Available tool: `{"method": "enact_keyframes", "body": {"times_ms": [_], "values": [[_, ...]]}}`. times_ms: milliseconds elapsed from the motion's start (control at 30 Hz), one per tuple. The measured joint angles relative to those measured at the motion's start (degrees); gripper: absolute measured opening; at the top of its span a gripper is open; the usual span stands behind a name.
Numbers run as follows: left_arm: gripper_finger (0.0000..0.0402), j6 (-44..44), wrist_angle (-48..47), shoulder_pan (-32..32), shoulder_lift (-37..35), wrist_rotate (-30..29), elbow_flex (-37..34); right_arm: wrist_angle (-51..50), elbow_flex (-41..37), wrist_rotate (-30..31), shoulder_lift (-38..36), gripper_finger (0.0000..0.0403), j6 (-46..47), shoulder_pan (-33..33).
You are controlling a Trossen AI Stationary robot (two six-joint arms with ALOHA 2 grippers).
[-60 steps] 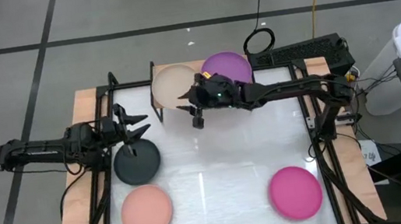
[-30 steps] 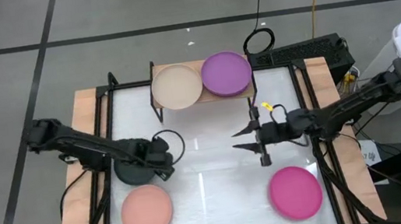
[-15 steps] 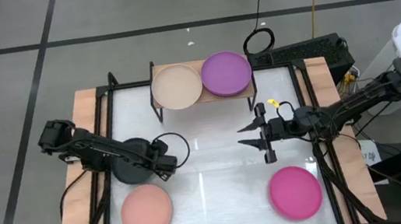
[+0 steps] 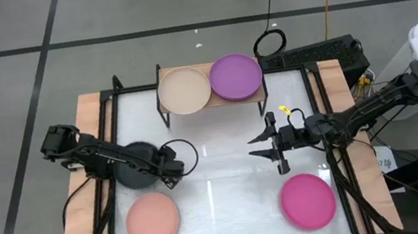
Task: Place and stack plates onto a shelf
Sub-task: Stack the black plate on top of the white plate on the shelf
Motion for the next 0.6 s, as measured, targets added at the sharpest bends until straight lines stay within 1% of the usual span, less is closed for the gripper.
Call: {"method": "enact_keyframes", "body": {"times_ms": [133,233,333,433,533,600], "values": [[0.0063,6.0,1.4,0.9,0.0,1.2,-0.3,0.1,0.0,0.0,0.0,0.0128,0.0,1.1],[0.0019,9.9,-0.2,1.2,-0.4,1.3,1.1,0.6,0.0,0.1,0.0,0.0128,0.0,1.7],[0.0011,15.6,-1.0,0.3,-0.4,3.1,4.1,1.0,0.0,2.6,0.0,0.0128,-0.3,2.1],[0.0010,24.4,-0.6,-1.4,-0.5,7.0,9.1,1.0,0.0,5.4,0.0,0.0128,-0.9,2.1],[0.0010,33.8,-0.4,-4.1,-0.5,9.0,14.9,1.0,0.0,6.0,0.0,0.0128,-1.0,2.1],[0.0010,40.1,-0.4,-6.0,-0.5,8.6,18.9,1.0,0.0,5.9,0.0,0.0128,-1.1,2.1]]}}
